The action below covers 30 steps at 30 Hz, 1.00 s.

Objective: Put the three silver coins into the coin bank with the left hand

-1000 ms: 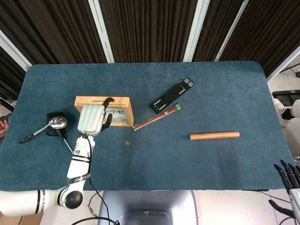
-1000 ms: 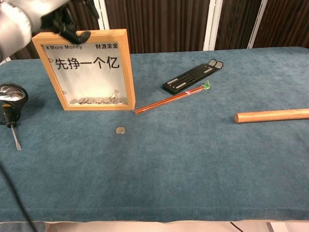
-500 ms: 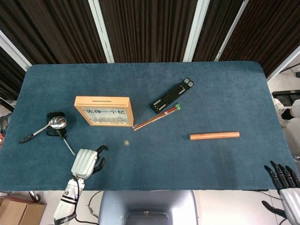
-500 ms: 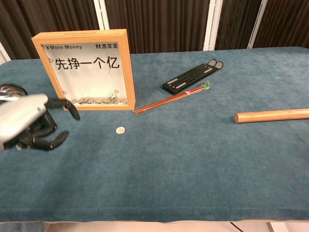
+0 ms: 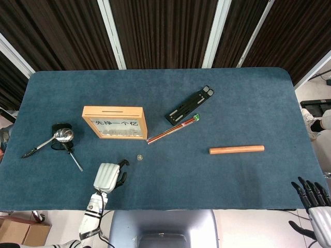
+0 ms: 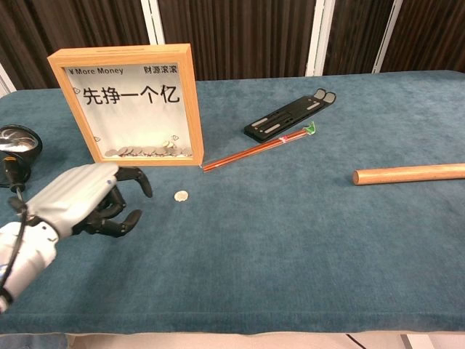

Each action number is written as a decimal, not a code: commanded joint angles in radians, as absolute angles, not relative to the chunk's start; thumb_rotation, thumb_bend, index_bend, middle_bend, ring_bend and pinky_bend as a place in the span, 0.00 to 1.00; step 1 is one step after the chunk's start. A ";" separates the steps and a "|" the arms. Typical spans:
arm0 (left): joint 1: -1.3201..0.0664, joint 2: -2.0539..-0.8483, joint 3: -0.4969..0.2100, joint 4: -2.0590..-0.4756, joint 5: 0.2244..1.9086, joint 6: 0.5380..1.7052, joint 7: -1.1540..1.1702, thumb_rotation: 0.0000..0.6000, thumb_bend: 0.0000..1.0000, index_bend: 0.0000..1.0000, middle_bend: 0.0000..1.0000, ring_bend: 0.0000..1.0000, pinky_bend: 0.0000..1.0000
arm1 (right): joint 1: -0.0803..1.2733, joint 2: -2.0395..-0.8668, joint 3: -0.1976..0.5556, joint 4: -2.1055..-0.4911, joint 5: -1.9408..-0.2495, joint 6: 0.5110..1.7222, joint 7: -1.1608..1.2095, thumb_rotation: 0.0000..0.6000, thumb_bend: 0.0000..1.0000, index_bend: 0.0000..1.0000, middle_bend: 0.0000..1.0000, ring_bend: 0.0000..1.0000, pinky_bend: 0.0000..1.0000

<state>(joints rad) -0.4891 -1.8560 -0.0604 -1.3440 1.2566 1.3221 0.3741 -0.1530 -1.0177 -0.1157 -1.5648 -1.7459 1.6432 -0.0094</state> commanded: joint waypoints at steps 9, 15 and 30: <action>-0.558 -1.983 -0.161 -1.181 1.200 1.235 0.471 1.00 0.44 0.40 1.00 1.00 1.00 | -0.153 -1.008 -0.116 -1.561 -1.739 1.646 0.017 1.00 0.22 0.00 0.00 0.00 0.00; -0.579 -2.014 -0.193 -1.116 1.191 1.214 0.478 1.00 0.43 0.40 1.00 1.00 1.00 | -0.153 -1.002 -0.116 -1.559 -1.734 1.645 0.026 1.00 0.22 0.00 0.00 0.00 0.00; -0.608 -2.058 -0.213 -1.093 1.195 1.188 0.514 1.00 0.43 0.42 1.00 1.00 1.00 | -0.154 -1.002 -0.119 -1.558 -1.737 1.647 0.025 1.00 0.22 0.00 0.00 0.00 0.00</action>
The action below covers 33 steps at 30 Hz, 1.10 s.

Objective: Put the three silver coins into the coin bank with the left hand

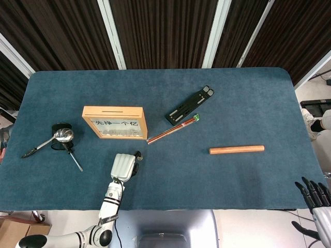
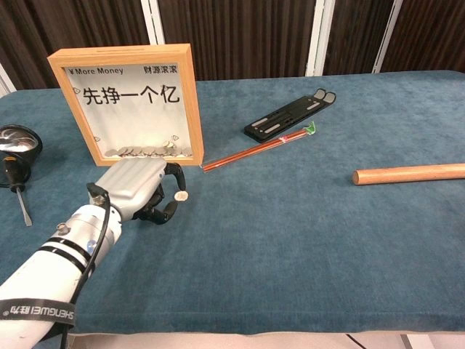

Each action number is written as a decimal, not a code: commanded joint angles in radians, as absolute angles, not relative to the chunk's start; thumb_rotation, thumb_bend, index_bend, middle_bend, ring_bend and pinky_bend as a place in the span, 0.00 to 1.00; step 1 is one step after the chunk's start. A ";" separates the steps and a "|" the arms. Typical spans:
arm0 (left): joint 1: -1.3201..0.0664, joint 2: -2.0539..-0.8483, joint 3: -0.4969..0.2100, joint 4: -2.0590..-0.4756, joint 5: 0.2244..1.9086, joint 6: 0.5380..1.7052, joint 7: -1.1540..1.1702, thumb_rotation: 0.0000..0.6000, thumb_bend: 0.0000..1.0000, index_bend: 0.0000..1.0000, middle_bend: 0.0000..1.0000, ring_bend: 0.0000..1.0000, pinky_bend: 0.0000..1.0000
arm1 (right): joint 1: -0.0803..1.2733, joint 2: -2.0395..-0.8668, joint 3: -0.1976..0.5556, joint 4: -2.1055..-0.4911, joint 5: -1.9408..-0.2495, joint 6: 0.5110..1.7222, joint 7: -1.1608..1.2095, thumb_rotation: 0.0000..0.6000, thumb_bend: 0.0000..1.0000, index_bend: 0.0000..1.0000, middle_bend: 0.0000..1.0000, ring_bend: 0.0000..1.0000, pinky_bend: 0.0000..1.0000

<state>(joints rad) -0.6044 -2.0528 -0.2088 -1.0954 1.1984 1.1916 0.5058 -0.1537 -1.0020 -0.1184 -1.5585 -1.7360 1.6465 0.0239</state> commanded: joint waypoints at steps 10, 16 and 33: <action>-0.622 -2.080 -0.228 -1.059 1.182 1.174 0.542 1.00 0.43 0.42 1.00 1.00 1.00 | -0.157 -0.999 -0.118 -1.556 -1.736 1.655 0.034 1.00 0.22 0.00 0.00 0.00 0.00; -0.622 -2.087 -0.232 -1.035 1.170 1.162 0.547 1.00 0.43 0.42 1.00 1.00 1.00 | -0.158 -0.999 -0.118 -1.553 -1.737 1.659 0.038 1.00 0.22 0.00 0.00 0.00 0.00; -0.631 -2.100 -0.238 -1.011 1.171 1.154 0.549 1.00 0.43 0.43 1.00 1.00 1.00 | -0.161 -0.998 -0.118 -1.551 -1.736 1.663 0.042 1.00 0.22 0.00 0.00 0.00 0.00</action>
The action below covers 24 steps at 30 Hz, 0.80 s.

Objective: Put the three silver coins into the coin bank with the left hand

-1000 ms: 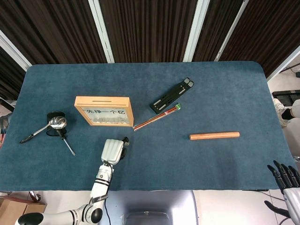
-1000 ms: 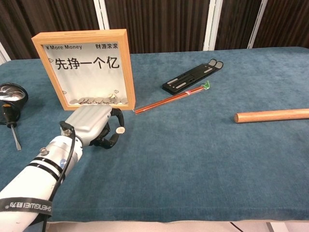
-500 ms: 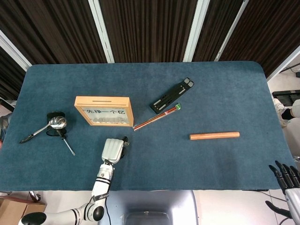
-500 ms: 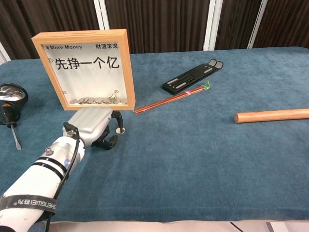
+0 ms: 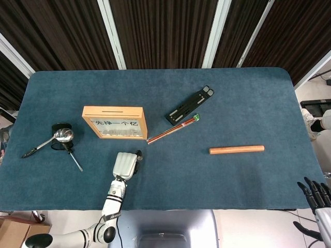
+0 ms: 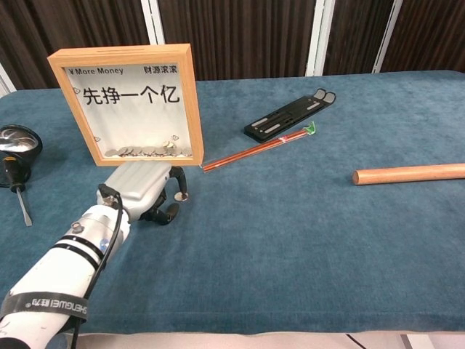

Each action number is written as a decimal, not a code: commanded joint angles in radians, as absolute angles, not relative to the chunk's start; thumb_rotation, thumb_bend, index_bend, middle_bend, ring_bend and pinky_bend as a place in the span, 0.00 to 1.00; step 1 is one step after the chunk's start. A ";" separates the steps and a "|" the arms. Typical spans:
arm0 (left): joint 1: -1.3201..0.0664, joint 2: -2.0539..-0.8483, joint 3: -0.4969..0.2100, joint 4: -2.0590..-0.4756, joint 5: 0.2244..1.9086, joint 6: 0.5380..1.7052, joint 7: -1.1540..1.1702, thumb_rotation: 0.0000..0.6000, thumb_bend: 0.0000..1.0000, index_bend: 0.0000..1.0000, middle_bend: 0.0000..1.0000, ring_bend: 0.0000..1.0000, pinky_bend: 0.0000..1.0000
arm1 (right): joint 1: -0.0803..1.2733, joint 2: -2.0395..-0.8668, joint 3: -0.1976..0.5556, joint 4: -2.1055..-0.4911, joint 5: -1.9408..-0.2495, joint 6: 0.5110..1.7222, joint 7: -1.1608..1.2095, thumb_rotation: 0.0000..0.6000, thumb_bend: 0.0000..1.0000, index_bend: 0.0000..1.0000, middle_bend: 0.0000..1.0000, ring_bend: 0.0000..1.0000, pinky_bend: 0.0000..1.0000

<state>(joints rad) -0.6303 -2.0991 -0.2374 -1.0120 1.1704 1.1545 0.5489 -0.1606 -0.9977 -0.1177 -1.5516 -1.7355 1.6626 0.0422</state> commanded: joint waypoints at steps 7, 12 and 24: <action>-0.636 -2.102 -0.240 -1.010 1.174 1.154 0.553 1.00 0.43 0.43 1.00 1.00 1.00 | -0.162 -0.997 -0.117 -1.550 -1.735 1.665 0.044 1.00 0.22 0.00 0.00 0.00 0.00; -0.638 -2.105 -0.243 -1.004 1.171 1.150 0.557 1.00 0.43 0.43 1.00 1.00 1.00 | -0.162 -0.997 -0.117 -1.550 -1.735 1.665 0.044 1.00 0.22 0.00 0.00 0.00 0.00; -0.644 -2.108 -0.248 -0.991 1.167 1.142 0.555 1.00 0.43 0.44 1.00 1.00 1.00 | -0.162 -0.997 -0.116 -1.550 -1.733 1.664 0.044 1.00 0.22 0.00 0.00 0.00 0.00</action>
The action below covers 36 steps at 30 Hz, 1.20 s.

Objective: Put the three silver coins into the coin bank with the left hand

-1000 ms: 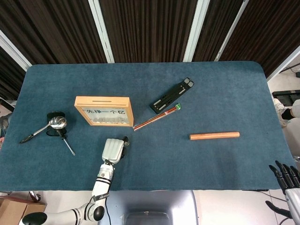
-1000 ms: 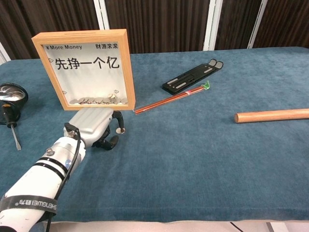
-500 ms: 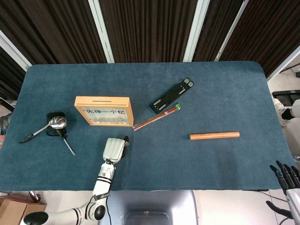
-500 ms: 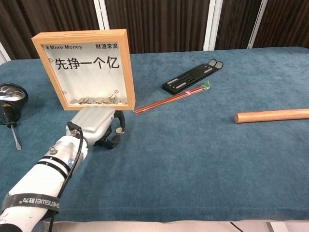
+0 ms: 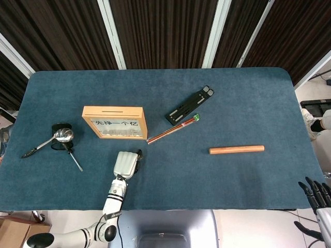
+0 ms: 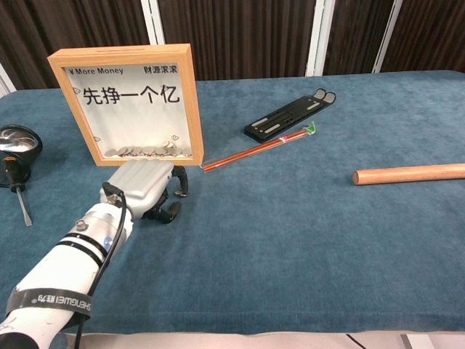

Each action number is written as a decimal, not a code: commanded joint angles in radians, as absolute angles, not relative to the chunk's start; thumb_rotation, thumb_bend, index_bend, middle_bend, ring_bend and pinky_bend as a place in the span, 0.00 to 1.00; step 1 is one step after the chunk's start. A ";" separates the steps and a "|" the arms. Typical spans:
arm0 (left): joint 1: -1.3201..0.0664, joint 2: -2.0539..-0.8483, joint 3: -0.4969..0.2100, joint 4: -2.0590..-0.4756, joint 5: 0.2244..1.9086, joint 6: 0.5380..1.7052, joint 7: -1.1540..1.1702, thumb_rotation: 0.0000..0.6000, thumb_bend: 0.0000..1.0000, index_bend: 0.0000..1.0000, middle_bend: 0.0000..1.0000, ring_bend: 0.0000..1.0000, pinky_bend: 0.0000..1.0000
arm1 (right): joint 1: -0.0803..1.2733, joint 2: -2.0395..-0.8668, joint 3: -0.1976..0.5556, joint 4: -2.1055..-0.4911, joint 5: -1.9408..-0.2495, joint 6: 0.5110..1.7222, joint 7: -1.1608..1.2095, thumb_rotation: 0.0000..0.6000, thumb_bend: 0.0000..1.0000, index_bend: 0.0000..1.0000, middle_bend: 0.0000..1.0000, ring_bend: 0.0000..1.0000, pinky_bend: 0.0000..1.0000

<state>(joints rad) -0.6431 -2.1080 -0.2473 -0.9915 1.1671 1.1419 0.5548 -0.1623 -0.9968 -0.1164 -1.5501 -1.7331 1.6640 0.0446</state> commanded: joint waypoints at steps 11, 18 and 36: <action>-0.647 -2.116 -0.250 -0.962 1.178 1.145 0.526 1.00 0.43 0.54 1.00 1.00 1.00 | -0.162 -0.997 -0.116 -1.551 -1.732 1.664 0.044 1.00 0.22 0.00 0.00 0.00 0.00; -0.651 -2.117 -0.253 -0.953 1.185 1.148 0.515 1.00 0.42 0.56 1.00 1.00 1.00 | -0.163 -0.997 -0.116 -1.551 -1.731 1.663 0.042 1.00 0.22 0.00 0.00 0.00 0.00; -0.647 -2.101 -0.250 -0.969 1.197 1.155 0.507 1.00 0.43 0.57 1.00 1.00 1.00 | -0.164 -0.999 -0.116 -1.551 -1.731 1.661 0.037 1.00 0.22 0.00 0.00 0.00 0.00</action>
